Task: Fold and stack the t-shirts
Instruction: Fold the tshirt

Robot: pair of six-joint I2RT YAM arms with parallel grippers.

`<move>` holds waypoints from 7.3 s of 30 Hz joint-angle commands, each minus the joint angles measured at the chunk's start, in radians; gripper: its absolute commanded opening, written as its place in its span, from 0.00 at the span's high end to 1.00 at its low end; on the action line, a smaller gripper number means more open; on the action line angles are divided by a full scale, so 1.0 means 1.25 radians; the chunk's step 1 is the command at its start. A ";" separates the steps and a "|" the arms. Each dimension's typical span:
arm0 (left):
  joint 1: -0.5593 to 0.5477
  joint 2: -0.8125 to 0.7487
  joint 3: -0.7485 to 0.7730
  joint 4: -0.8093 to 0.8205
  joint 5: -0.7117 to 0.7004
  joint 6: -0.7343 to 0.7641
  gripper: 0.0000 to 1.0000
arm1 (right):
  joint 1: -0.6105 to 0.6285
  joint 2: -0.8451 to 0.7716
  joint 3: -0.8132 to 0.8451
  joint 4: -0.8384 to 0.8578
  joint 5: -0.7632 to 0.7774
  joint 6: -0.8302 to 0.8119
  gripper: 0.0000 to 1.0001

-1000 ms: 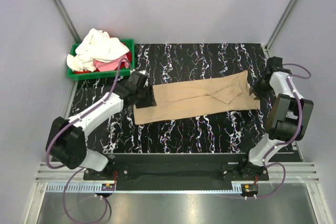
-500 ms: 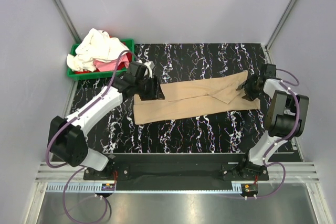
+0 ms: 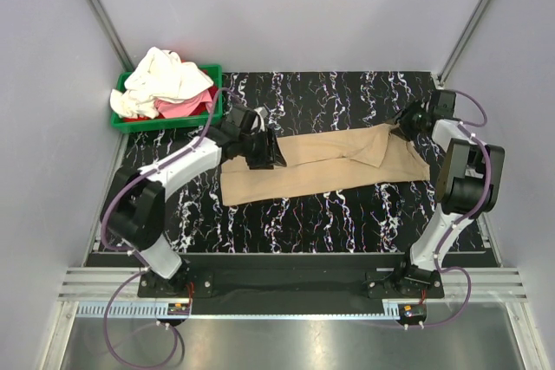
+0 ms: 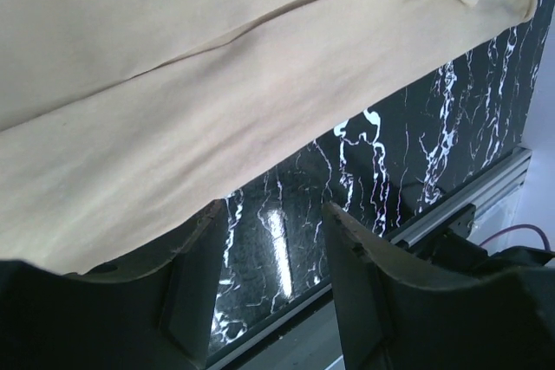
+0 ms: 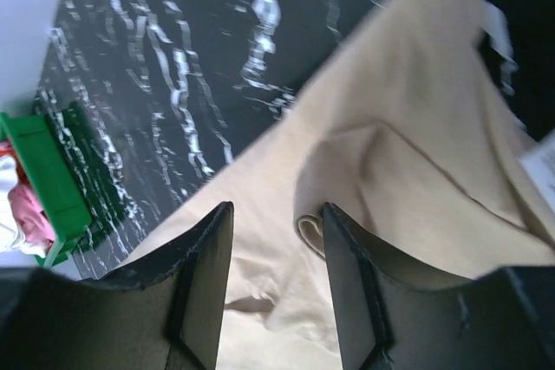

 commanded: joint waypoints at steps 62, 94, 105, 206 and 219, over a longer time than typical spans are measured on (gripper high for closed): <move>-0.220 0.605 0.436 0.463 0.012 -0.430 0.51 | -0.011 0.106 0.160 -0.189 0.163 0.170 0.55; -0.210 0.538 0.433 0.385 0.041 -0.398 0.51 | -0.015 0.028 0.252 -0.227 0.251 -0.008 0.67; -0.208 0.442 0.418 0.337 0.064 -0.316 0.49 | -0.001 -0.069 0.097 -0.243 0.099 -0.016 0.66; 0.113 0.132 0.104 0.000 -0.133 0.000 0.46 | 0.057 0.094 0.243 -0.131 0.186 -0.136 0.87; 0.154 0.377 0.248 -0.095 -0.245 0.030 0.48 | 0.003 0.312 0.451 -0.152 0.233 -0.151 0.88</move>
